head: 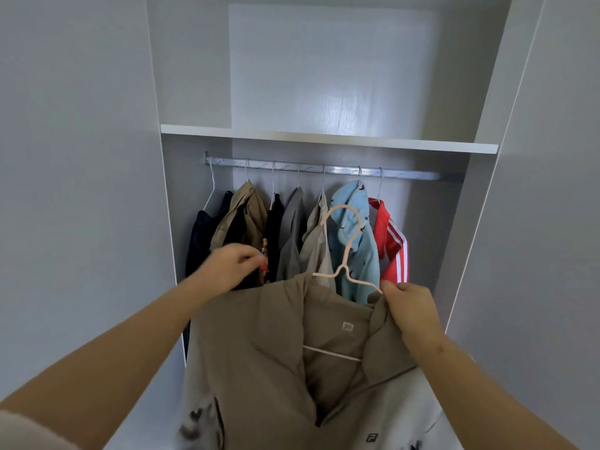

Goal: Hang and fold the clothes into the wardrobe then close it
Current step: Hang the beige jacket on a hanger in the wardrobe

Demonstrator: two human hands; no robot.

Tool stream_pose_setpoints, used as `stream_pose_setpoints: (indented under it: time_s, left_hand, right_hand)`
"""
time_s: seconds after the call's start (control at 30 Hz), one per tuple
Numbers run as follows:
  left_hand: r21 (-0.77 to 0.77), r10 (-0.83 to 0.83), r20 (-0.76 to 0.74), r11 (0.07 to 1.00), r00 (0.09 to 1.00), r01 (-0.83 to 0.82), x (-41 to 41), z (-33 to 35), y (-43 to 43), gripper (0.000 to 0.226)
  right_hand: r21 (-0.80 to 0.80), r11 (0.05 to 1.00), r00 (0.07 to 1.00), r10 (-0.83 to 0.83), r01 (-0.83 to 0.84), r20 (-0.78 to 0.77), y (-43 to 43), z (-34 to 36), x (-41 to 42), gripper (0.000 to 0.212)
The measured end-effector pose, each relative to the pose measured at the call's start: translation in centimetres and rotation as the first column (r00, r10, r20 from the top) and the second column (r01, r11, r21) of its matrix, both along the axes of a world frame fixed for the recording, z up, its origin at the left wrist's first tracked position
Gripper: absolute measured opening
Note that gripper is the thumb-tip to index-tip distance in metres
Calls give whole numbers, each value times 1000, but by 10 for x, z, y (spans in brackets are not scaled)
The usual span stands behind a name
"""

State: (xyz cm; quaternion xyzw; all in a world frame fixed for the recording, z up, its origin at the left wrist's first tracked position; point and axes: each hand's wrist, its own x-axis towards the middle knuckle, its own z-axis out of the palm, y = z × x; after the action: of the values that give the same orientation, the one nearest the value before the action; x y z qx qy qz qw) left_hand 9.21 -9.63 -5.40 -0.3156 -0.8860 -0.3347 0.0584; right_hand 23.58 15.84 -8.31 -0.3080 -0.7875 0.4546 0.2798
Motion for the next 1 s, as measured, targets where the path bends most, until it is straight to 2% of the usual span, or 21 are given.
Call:
stream_pose_setpoints:
  time_s: [0.07,0.13,0.2,0.27,0.37,0.43,0.5,0.53,0.57,0.6,0.63,0.67,0.7,0.77,0.87,0.93,1.0]
  left_hand:
    - [-10,-204,219,977,954,211,18,-4,18,21]
    - [-83,-272,205,952,940,294,27,-13,32,24]
    - [-28,-242,102,969,965,245,28,-20,41,27]
    - [72,-205,62,977,977,201,27,-23,45,20]
    - [209,-244,162,955,956,209,27,-22,47,7]
    - [286,-251,249,942,935,177,27,-19,48,9]
    - [327,-224,304,938,926,120,28,-15,46,9]
    - [345,-211,335,935,918,89,27,-14,45,10]
    - [358,-205,367,931,907,65,27,-13,43,10]
    - [372,-210,396,927,894,53,28,-13,41,11]
    - [377,-217,419,925,882,48,28,-13,41,12]
    - [369,-218,431,928,876,50,29,-13,40,14]
    - [362,-219,443,931,869,51,30,-13,40,16]
    - [405,-248,493,914,834,33,32,-10,39,19]
    - [590,-327,604,797,727,-132,29,-1,36,15]
    - [639,-296,640,718,710,-277,23,7,37,18]
    - [689,-237,636,604,734,-401,18,12,40,29]
  right_hand:
    - [1,1000,1000,-6,6,0,-1,-4,-2,37]
    - [38,999,1000,-11,12,-10,-2,-5,-4,40]
    - [52,999,996,-3,8,-93,-2,-3,-5,41]
    - [15,999,971,-31,35,-237,-2,3,-6,38]
    - [-42,998,883,-67,54,-464,-4,16,-7,31]
    - [-41,994,857,70,-106,-510,-8,21,-6,24]
    - [-52,954,862,242,-295,-445,-10,23,-2,26]
    - [-28,948,875,279,-316,-396,-8,22,0,31]
    - [68,962,910,271,-263,-315,-3,19,0,34]
    - [229,960,958,209,-162,-195,3,17,0,34]
    - [363,924,986,156,-123,-62,6,16,1,34]
    - [410,899,988,142,-153,58,7,15,2,37]
    - [370,905,976,169,-209,139,7,13,2,44]
    - [243,937,963,218,-252,156,5,6,1,56]
    - [257,945,977,177,-203,121,1,-1,1,58]
    - [251,944,975,190,-214,116,-1,-4,-1,58]
    - [236,946,973,201,-223,113,-3,-5,-4,57]
